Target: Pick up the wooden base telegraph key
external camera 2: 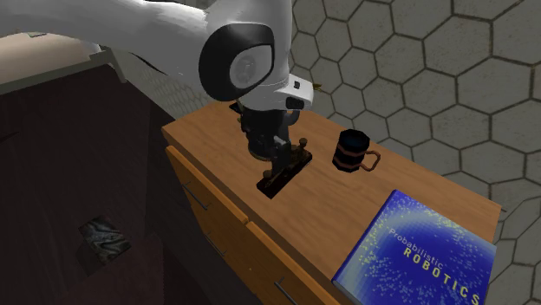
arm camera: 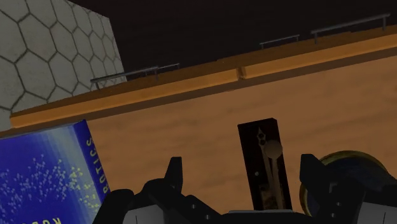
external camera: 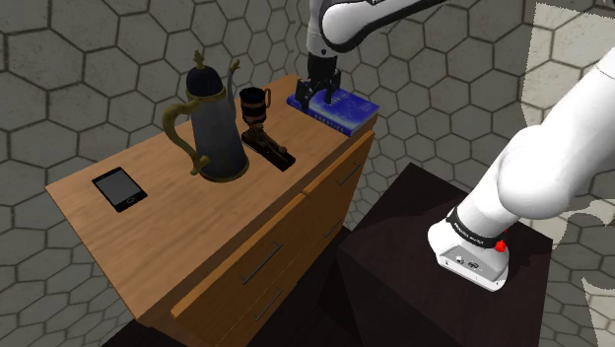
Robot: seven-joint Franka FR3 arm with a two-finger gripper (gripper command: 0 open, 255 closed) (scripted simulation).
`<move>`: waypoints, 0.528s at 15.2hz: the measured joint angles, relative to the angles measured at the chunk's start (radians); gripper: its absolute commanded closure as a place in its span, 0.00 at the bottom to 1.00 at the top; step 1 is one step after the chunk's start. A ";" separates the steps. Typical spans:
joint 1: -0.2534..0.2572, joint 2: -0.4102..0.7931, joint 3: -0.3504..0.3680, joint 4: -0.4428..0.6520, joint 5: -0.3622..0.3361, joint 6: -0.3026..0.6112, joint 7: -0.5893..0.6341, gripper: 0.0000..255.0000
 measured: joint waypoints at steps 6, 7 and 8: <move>0.017 0.225 0.015 0.160 -0.007 0.060 0.033 0.00; 0.021 0.264 0.016 0.193 -0.008 0.066 0.039 0.00; 0.025 0.303 0.018 0.227 -0.011 0.071 0.046 0.00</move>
